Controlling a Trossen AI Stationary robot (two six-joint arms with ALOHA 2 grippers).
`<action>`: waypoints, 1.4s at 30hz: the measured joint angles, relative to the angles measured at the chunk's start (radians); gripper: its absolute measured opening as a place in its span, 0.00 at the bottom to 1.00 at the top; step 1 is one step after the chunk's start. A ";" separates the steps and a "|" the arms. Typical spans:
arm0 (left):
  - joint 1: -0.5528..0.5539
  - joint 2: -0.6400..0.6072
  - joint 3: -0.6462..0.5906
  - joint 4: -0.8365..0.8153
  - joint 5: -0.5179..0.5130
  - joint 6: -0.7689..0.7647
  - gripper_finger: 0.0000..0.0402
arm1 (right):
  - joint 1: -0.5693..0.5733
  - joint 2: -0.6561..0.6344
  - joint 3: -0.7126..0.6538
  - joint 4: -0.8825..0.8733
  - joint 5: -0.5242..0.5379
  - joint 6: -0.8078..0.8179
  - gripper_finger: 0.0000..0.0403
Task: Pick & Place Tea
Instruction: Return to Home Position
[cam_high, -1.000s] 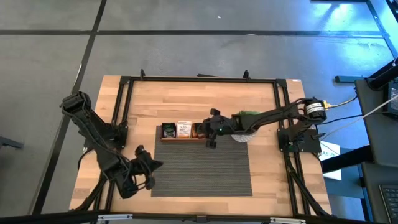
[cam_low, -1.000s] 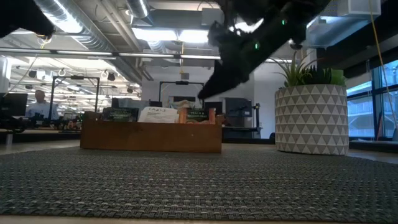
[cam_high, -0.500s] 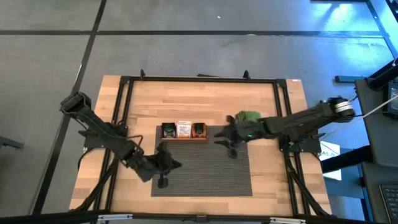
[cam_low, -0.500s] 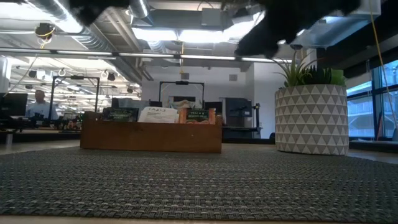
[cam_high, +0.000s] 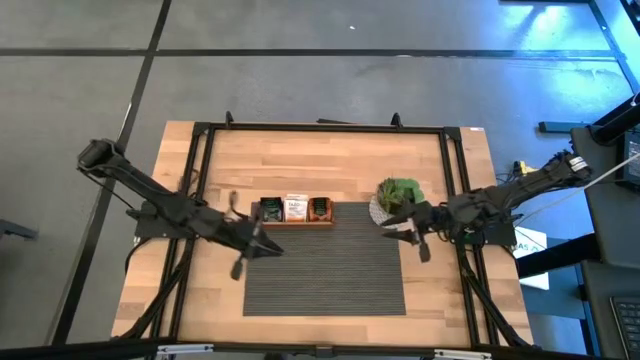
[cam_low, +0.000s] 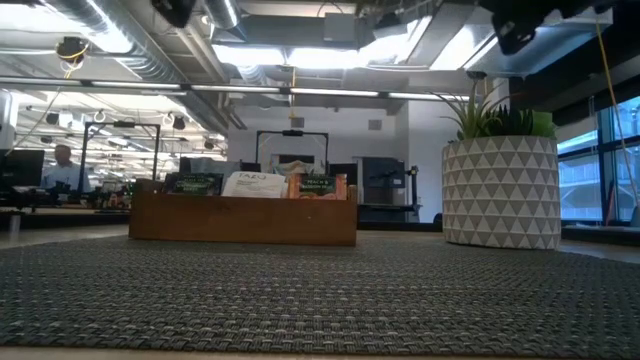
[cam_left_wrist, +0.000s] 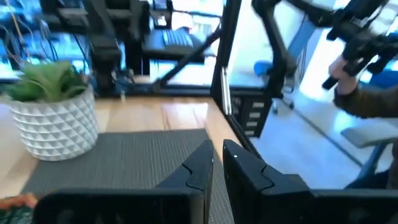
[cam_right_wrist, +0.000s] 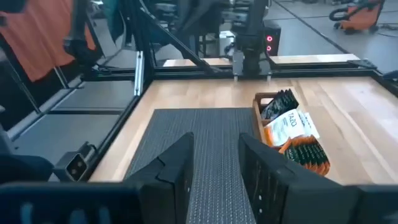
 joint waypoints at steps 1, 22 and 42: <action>-0.001 -0.040 -0.035 0.016 -0.006 0.004 0.08 | 0.005 -0.020 -0.011 0.000 0.001 0.000 0.32; 0.038 -0.392 -0.213 0.001 -0.231 0.241 0.08 | 0.012 -0.179 -0.062 -0.023 0.374 -0.313 0.32; 0.056 -0.404 -0.213 -0.122 -0.389 0.024 0.08 | 0.012 -0.184 -0.062 -0.024 0.440 -0.170 0.32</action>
